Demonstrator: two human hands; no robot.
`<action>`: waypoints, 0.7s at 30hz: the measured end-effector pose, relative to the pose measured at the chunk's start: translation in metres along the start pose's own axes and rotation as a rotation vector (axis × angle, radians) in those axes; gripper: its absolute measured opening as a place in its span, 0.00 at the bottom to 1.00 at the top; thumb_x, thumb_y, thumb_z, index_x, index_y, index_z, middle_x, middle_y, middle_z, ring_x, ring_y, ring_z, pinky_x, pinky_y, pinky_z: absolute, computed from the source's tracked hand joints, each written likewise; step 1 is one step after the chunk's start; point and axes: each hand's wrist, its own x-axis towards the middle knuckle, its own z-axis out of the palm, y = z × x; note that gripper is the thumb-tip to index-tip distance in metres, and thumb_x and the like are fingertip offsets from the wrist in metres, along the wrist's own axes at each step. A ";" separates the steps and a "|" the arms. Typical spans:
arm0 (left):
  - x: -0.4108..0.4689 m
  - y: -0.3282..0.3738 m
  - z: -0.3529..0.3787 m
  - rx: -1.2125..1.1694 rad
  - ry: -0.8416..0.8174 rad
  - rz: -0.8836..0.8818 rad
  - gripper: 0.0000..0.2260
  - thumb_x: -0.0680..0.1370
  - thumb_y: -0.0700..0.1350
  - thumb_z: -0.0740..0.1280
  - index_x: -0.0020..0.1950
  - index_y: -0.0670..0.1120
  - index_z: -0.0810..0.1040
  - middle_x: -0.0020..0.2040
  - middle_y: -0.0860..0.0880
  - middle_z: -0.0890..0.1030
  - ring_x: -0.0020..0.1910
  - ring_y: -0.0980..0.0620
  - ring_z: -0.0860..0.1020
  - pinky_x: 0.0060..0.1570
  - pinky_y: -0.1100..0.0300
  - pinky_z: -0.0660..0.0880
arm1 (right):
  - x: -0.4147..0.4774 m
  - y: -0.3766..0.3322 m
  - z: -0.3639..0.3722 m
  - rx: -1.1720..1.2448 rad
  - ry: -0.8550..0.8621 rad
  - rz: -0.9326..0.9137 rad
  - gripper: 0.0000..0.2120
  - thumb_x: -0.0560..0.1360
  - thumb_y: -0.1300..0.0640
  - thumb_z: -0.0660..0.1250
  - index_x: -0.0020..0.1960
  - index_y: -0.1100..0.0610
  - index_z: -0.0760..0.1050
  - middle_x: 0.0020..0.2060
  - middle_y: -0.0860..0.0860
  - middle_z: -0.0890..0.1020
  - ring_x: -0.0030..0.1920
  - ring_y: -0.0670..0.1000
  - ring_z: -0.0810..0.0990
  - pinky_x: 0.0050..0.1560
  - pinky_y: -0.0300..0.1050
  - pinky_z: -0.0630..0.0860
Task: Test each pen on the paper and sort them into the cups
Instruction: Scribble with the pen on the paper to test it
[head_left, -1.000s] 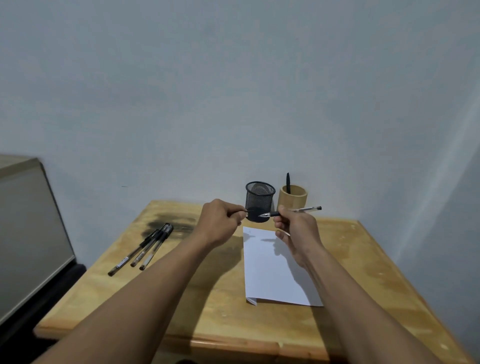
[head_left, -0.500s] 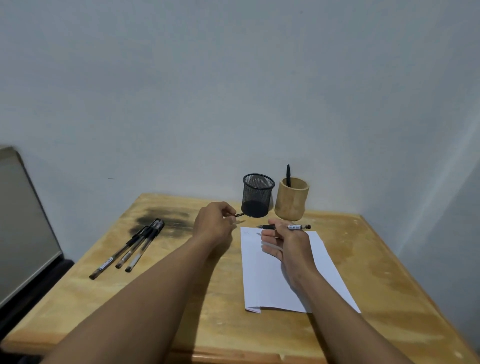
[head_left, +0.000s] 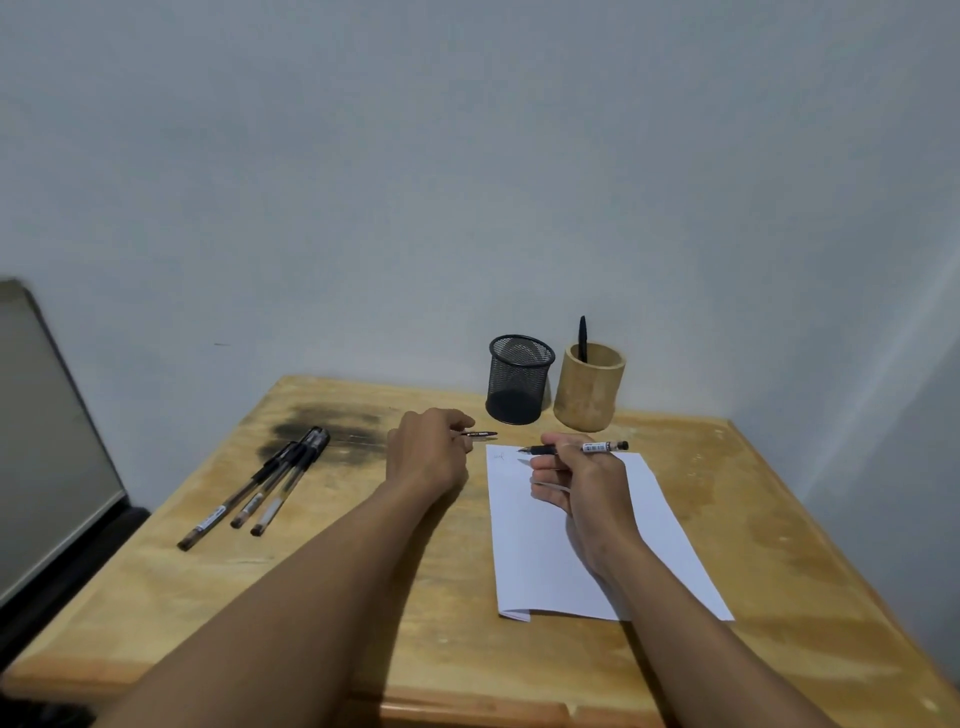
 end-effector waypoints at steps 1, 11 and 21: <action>-0.006 0.000 -0.002 0.017 0.008 0.025 0.11 0.78 0.48 0.69 0.59 0.55 0.83 0.55 0.50 0.85 0.57 0.46 0.78 0.57 0.49 0.75 | 0.000 -0.001 0.000 0.002 -0.003 -0.001 0.11 0.83 0.61 0.61 0.55 0.62 0.82 0.40 0.59 0.85 0.39 0.53 0.83 0.42 0.45 0.84; -0.064 0.000 -0.011 0.264 -0.127 0.275 0.17 0.79 0.58 0.61 0.65 0.58 0.79 0.69 0.51 0.77 0.69 0.46 0.70 0.66 0.49 0.67 | -0.002 -0.004 -0.001 -0.132 0.000 -0.025 0.11 0.82 0.58 0.63 0.50 0.55 0.84 0.43 0.59 0.85 0.40 0.53 0.81 0.33 0.43 0.79; -0.066 -0.009 -0.005 0.225 -0.129 0.263 0.21 0.78 0.62 0.60 0.68 0.58 0.77 0.72 0.51 0.75 0.72 0.49 0.69 0.72 0.47 0.63 | 0.014 0.007 0.013 -0.433 -0.016 -0.160 0.08 0.76 0.53 0.71 0.45 0.59 0.79 0.36 0.55 0.84 0.38 0.53 0.84 0.38 0.46 0.79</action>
